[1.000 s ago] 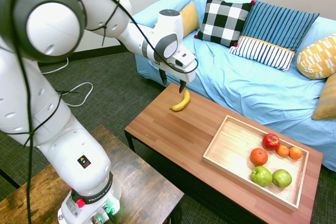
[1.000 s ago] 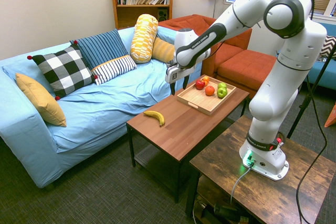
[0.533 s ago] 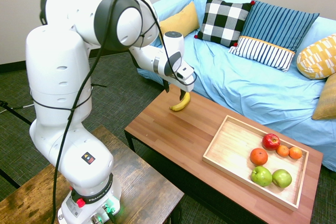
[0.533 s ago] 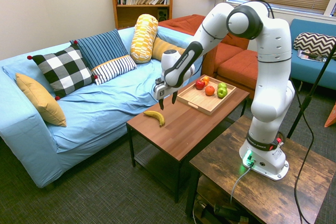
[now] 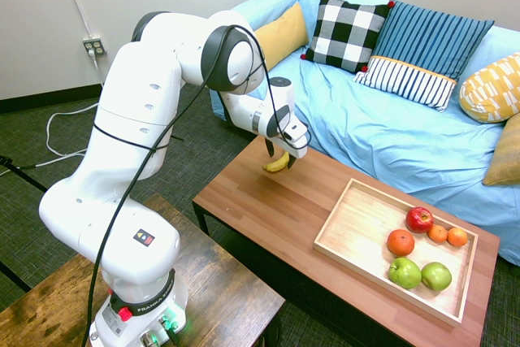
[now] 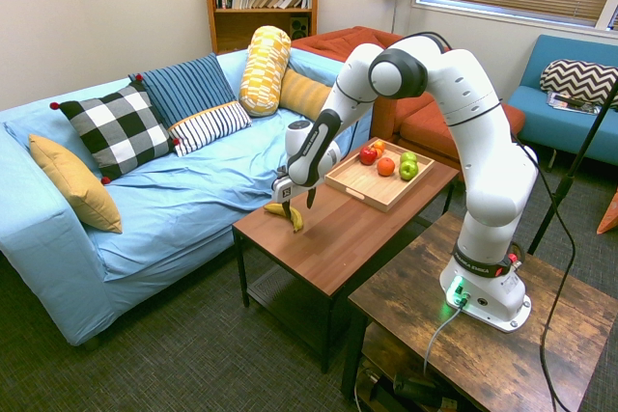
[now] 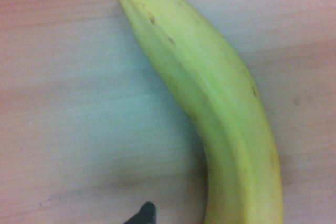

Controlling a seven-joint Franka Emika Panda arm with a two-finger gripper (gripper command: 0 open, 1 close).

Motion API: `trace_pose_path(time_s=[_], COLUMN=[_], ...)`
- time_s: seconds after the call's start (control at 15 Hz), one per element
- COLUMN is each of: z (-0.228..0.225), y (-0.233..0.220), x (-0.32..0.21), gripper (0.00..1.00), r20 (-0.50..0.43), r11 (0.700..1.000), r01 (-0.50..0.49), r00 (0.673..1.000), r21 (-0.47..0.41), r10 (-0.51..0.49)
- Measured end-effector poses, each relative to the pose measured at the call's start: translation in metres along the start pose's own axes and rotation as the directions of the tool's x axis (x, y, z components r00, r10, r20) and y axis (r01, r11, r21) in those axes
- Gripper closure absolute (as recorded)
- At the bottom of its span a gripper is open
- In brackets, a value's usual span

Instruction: Put banana in the tray

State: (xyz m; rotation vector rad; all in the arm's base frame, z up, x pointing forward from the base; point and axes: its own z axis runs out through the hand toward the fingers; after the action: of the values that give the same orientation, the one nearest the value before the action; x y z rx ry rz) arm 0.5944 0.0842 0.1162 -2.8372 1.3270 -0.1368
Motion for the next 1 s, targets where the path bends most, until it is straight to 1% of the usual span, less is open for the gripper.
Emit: trace_pose_path(time_s=[0.27, 0.33, 0.67, 1.0], z=[0.016, 0.019, 0.027, 0.027], y=[-0.009, -0.011, -0.015, -0.024], x=[0.01, 0.013, 0.017, 0.013], gripper=[0.0, 1.0, 1.0, 1.0], r20=[-0.018, -0.021, -0.018, -0.016], r11=[1.0, 1.0, 0.999, 1.0], r01=[-0.015, -0.021, -0.038, -0.028], r00=[1.0, 1.0, 0.999, 0.999], r21=[-0.003, -0.003, 0.001, 0.003], r10=[0.015, 0.02, 0.038, 0.028])
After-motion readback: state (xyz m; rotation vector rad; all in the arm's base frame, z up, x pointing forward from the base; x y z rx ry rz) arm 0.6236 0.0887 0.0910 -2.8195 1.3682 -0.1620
